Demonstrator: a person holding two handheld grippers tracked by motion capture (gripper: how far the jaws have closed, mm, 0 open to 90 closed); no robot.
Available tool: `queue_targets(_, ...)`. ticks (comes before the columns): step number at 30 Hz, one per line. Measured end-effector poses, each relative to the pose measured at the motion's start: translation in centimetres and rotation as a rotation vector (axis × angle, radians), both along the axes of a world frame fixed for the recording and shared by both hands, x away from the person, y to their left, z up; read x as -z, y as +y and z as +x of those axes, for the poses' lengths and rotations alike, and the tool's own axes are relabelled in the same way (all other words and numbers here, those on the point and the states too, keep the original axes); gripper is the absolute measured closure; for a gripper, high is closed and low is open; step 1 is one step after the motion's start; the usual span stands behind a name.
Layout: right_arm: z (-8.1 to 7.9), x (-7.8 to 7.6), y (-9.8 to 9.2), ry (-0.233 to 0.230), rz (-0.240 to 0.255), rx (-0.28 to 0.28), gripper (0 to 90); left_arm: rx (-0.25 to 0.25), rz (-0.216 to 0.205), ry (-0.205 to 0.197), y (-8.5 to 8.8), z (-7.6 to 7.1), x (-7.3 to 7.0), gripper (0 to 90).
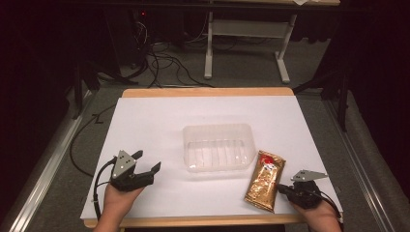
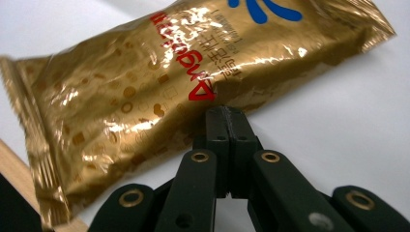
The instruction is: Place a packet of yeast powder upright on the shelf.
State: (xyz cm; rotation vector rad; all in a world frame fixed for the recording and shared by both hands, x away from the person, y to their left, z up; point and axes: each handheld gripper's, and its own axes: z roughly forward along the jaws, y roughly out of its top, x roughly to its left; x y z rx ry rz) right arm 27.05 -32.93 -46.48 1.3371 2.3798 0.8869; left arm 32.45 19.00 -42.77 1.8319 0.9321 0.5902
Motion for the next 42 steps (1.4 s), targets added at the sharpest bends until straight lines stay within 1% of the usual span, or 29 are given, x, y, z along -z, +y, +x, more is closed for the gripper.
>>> queue_targets(5,0.0,-0.1,1.0,0.001,0.001,-0.048,90.0,-0.004,-0.001,0.000,0.2,-0.1,0.0,23.6)
queue_targets(13,-0.1,-0.3,2.9,-0.018,-0.012,-0.120,90.0,-0.002,-0.002,-0.001,0.2,-0.2,0.0,23.6)
queue_targets(17,-0.2,-0.5,3.1,-0.028,-0.008,-0.133,90.0,-0.002,0.001,-0.004,0.3,-0.2,0.0,23.6)
queue_targets(18,-0.2,-0.6,2.9,-0.029,0.002,-0.126,90.0,-0.002,0.000,-0.004,0.3,-0.2,0.0,23.6)
queue_targets(21,-0.2,-1.1,2.1,-0.064,0.039,-0.098,90.0,-0.004,-0.001,-0.005,0.4,-0.3,0.0,23.6)
queue_targets(23,-0.1,-1.5,1.5,-0.078,0.067,-0.066,89.8,-0.009,0.001,-0.005,0.5,-0.4,0.0,23.6)
queue_targets(25,0.2,-1.8,0.8,-0.102,0.092,-0.030,88.5,-0.014,0.005,-0.004,0.8,-0.6,0.1,23.6)
queue_targets(26,0.4,-2.0,0.5,-0.117,0.107,-0.015,87.3,-0.014,0.005,-0.004,0.8,-0.6,0.1,23.6)
queue_targets(29,1.2,-2.4,-0.4,-0.149,0.146,0.036,84.3,-0.038,0.003,-0.003,1.6,-1.3,0.1,23.5)
queue_targets(32,2.3,-2.5,-1.0,-0.164,0.177,0.082,78.9,-0.061,0.003,-0.004,2.5,-2.0,0.1,23.5)
queue_targets(34,3.1,-2.4,-1.5,-0.168,0.196,0.119,75.1,-0.078,0.003,0.001,3.0,-2.4,0.1,23.5)
queue_targets(38,4.8,-2.0,-2.5,-0.154,0.248,0.182,67.5,-0.105,0.004,0.006,3.9,-3.2,0.2,23.5)
queue_targets(39,5.2,-1.8,-2.7,-0.144,0.264,0.198,65.7,-0.105,0.004,0.006,3.9,-3.2,0.2,23.5)
queue_targets(42,6.1,-1.2,-3.4,-0.099,0.306,0.234,59.8,-0.124,0.005,0.007,4.5,-3.8,0.3,23.5)
